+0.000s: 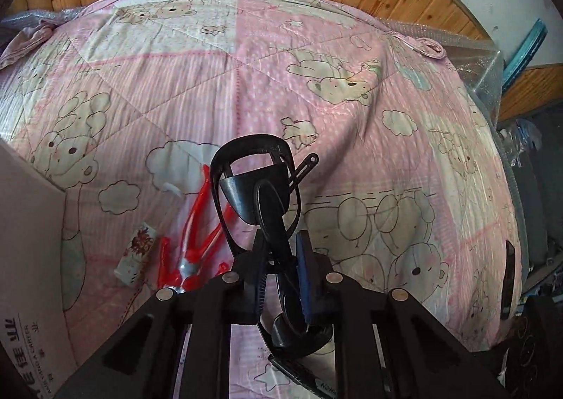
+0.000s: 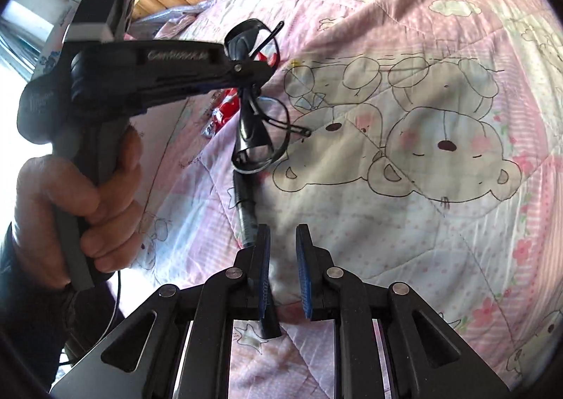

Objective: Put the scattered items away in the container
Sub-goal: 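Lift the glasses with the left tool while the right tool lifts the marker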

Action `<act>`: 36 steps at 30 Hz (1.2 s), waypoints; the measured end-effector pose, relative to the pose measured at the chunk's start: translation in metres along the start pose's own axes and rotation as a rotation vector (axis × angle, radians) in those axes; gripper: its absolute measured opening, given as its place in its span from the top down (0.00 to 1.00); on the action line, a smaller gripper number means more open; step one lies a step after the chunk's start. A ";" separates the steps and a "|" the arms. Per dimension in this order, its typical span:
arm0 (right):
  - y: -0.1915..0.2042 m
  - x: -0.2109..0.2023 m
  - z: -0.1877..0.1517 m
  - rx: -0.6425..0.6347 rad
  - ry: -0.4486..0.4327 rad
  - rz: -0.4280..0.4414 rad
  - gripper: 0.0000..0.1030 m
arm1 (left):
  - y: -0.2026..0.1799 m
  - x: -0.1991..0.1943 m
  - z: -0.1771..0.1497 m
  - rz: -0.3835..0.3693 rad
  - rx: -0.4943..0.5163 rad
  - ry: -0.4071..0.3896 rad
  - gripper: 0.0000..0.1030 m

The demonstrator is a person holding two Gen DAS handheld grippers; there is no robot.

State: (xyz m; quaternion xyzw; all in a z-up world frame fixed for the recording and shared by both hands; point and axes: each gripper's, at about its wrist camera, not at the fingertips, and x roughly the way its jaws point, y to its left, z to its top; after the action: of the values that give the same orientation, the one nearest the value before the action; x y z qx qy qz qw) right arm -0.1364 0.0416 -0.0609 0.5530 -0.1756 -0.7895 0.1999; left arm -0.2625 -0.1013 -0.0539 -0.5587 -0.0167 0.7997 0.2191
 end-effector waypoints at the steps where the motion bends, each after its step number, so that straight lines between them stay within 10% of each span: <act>1: 0.003 0.001 0.001 -0.010 -0.002 0.008 0.80 | 0.004 -0.001 -0.002 0.005 -0.006 -0.003 0.84; 4: 0.016 0.005 0.004 -0.077 -0.032 0.018 0.61 | 0.018 -0.007 -0.001 -0.005 -0.055 -0.023 0.85; 9: 0.044 0.044 0.004 -0.227 0.012 0.019 0.61 | 0.028 -0.001 0.003 -0.024 -0.108 -0.027 0.85; 12: 0.057 0.049 -0.005 -0.338 0.003 -0.126 0.87 | 0.033 -0.003 0.003 -0.065 -0.144 -0.051 0.86; 25: 0.013 -0.024 -0.004 -0.009 -0.086 -0.043 0.87 | 0.023 -0.072 -0.022 -0.081 -0.110 -0.142 0.87; 36: 0.016 -0.039 -0.024 0.009 -0.099 -0.032 0.87 | -0.007 -0.097 -0.082 0.012 -0.014 -0.133 0.87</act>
State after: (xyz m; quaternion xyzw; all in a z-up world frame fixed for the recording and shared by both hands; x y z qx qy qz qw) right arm -0.1000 0.0465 -0.0294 0.5168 -0.1802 -0.8183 0.1757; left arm -0.1589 -0.1485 0.0034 -0.5061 -0.0334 0.8361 0.2090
